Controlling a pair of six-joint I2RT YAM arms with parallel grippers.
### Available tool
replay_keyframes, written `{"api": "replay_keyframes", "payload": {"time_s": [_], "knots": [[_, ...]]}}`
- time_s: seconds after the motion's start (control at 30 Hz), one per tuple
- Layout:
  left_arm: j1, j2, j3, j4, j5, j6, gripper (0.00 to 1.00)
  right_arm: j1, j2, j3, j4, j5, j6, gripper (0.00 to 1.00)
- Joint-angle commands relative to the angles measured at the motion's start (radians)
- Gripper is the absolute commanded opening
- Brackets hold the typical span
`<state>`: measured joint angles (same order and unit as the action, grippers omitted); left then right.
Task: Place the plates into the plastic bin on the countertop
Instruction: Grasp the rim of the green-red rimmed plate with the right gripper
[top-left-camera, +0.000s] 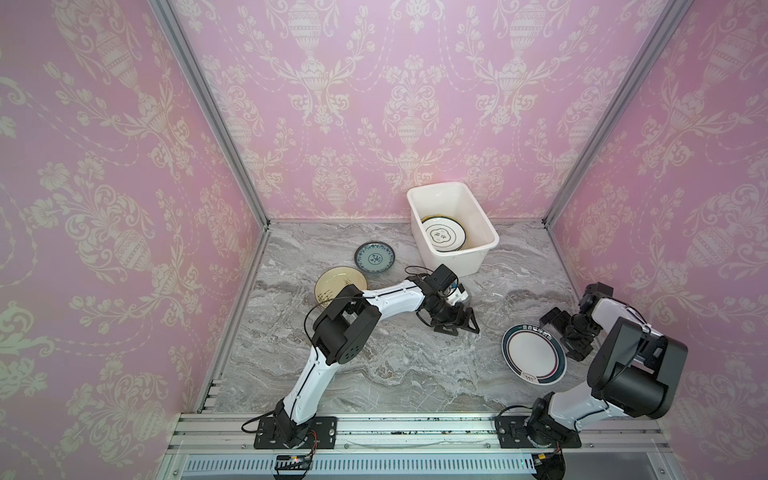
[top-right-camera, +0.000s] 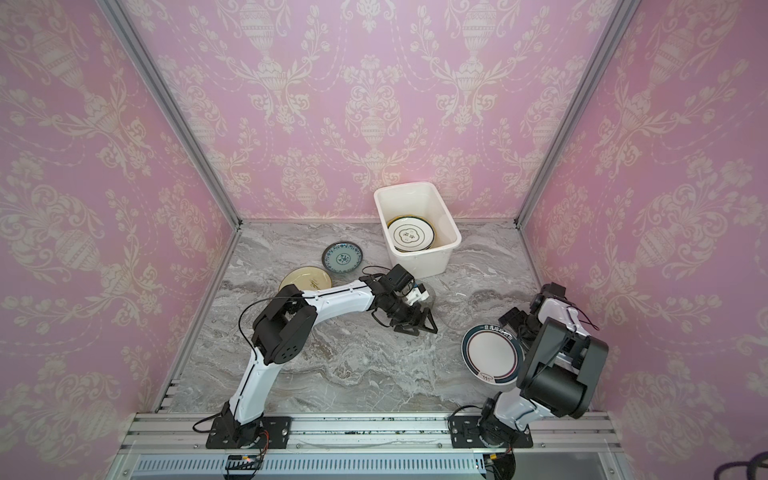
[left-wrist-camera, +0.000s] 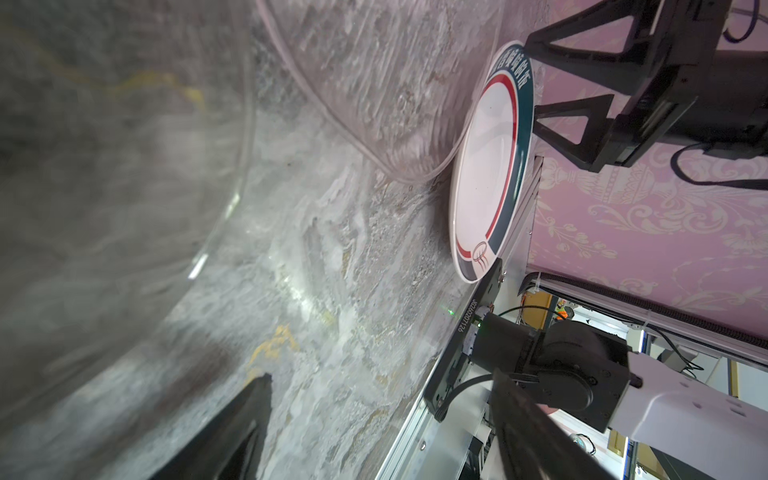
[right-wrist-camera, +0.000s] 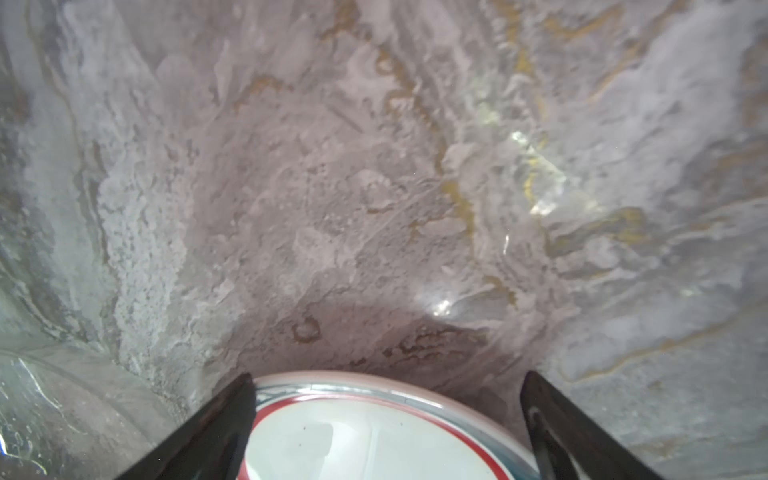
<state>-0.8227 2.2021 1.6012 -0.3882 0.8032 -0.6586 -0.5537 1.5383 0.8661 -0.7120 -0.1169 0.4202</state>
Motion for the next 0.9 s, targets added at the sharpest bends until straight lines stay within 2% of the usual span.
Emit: {"api": "replay_keyframes", "payload": {"time_s": [0.0, 0.2, 0.47, 0.67, 0.87], "knots": [[0.013, -0.092, -0.052, 0.044, 0.001, -0.027, 0.84, 0.053, -0.001, 0.011, -0.092, -0.001, -0.017, 1.0], [0.02, -0.148, -0.131, 0.057, -0.009, -0.039, 0.84, 0.167, -0.049, -0.005, -0.154, -0.05, 0.062, 1.0], [0.023, -0.195, -0.217, 0.094, -0.01, -0.065, 0.82, 0.374, -0.109, -0.042, -0.18, -0.124, 0.205, 1.0], [0.026, -0.21, -0.244, 0.045, 0.001, -0.039, 0.82, 0.483, -0.095, -0.038, -0.167, -0.177, 0.241, 1.0], [0.028, -0.211, -0.281, 0.023, 0.008, -0.011, 0.78, 0.528, -0.087, 0.001, -0.202, -0.195, 0.22, 1.0]]}}
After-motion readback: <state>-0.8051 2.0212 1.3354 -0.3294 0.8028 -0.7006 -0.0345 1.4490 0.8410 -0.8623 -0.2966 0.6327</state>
